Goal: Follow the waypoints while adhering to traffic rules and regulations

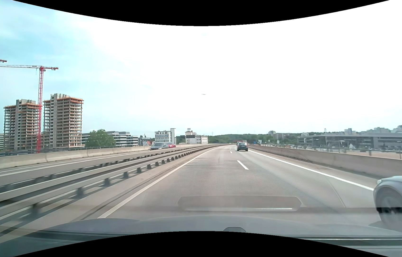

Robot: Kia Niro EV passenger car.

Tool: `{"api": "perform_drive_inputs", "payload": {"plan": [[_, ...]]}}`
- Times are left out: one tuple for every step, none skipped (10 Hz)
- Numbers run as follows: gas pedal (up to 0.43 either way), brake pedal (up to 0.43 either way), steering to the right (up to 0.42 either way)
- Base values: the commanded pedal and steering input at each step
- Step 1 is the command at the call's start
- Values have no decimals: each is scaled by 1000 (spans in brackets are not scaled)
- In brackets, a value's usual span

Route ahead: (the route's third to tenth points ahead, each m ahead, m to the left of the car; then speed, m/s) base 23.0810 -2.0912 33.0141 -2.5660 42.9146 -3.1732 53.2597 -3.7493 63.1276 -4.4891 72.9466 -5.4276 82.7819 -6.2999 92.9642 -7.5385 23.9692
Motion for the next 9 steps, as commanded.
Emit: {"api": "perform_drive_inputs", "payload": {"plan": [[79, 0, 5], [79, 0, 5], [79, 0, 5], [79, 0, 5], [79, 0, 5], [79, 0, 5], [79, 0, 5], [79, 0, 5], [79, 0, 5]]}}
